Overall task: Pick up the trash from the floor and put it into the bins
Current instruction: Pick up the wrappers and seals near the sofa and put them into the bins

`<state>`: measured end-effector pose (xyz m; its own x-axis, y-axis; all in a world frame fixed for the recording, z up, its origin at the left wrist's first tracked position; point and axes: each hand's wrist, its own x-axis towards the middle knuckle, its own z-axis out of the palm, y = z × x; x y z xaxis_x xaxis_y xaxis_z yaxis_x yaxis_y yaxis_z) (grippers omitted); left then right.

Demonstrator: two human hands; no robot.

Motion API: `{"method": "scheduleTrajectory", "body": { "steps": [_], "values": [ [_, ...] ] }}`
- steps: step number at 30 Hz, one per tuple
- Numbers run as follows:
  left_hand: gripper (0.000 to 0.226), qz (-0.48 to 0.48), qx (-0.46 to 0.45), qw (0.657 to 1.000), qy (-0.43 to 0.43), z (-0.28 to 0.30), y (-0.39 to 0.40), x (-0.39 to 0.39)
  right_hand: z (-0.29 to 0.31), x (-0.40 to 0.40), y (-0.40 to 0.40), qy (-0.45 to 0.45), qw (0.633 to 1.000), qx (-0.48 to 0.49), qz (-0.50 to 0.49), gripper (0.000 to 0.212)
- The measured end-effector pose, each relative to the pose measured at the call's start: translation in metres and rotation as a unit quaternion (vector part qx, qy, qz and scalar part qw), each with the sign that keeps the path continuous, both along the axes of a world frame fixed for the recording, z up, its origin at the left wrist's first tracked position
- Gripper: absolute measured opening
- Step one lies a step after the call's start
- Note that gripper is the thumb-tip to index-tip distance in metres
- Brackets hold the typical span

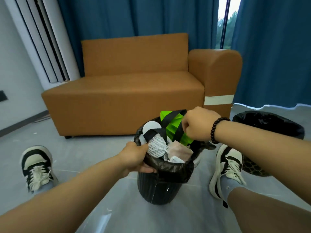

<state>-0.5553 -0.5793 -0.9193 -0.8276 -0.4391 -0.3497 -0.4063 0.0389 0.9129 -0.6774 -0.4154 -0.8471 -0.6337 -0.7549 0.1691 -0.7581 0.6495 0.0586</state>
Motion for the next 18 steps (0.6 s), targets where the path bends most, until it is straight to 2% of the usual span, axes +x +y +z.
{"method": "scheduleTrajectory", "body": {
  "steps": [3, 5, 7, 9, 11, 14, 18],
  "values": [
    [0.027, -0.007, -0.013, 1.000, 0.015, 0.040, 0.015, 0.029, 0.022, 0.013, 0.022, 0.014, 0.972, -0.233, 0.009, 0.020],
    [0.026, -0.011, -0.020, 1.000, 0.019, 0.066, 0.027, 0.047, 0.035, 0.021, 0.033, -0.018, 0.961, -0.276, 0.025, 0.044],
    [0.024, -0.012, -0.032, 0.999, 0.019, 0.089, 0.040, 0.064, 0.048, 0.033, 0.037, -0.088, 0.967, -0.236, 0.043, 0.069],
    [0.022, -0.009, -0.046, 0.999, 0.017, 0.109, 0.054, 0.081, 0.056, 0.050, 0.036, -0.144, 0.966, -0.201, 0.073, 0.079],
    [0.023, -0.006, -0.052, 0.999, 0.009, 0.125, 0.066, 0.094, 0.060, 0.071, 0.032, -0.153, 0.965, -0.181, 0.109, 0.079],
    [0.027, -0.004, -0.070, 0.998, 0.001, 0.144, 0.079, 0.112, 0.071, 0.104, 0.027, -0.115, 0.968, -0.159, 0.155, 0.069],
    [0.035, -0.004, -0.134, 0.991, -0.011, 0.163, 0.085, 0.134, 0.086, 0.138, 0.027, -0.079, 0.975, -0.135, 0.159, 0.055]
  ]
}}
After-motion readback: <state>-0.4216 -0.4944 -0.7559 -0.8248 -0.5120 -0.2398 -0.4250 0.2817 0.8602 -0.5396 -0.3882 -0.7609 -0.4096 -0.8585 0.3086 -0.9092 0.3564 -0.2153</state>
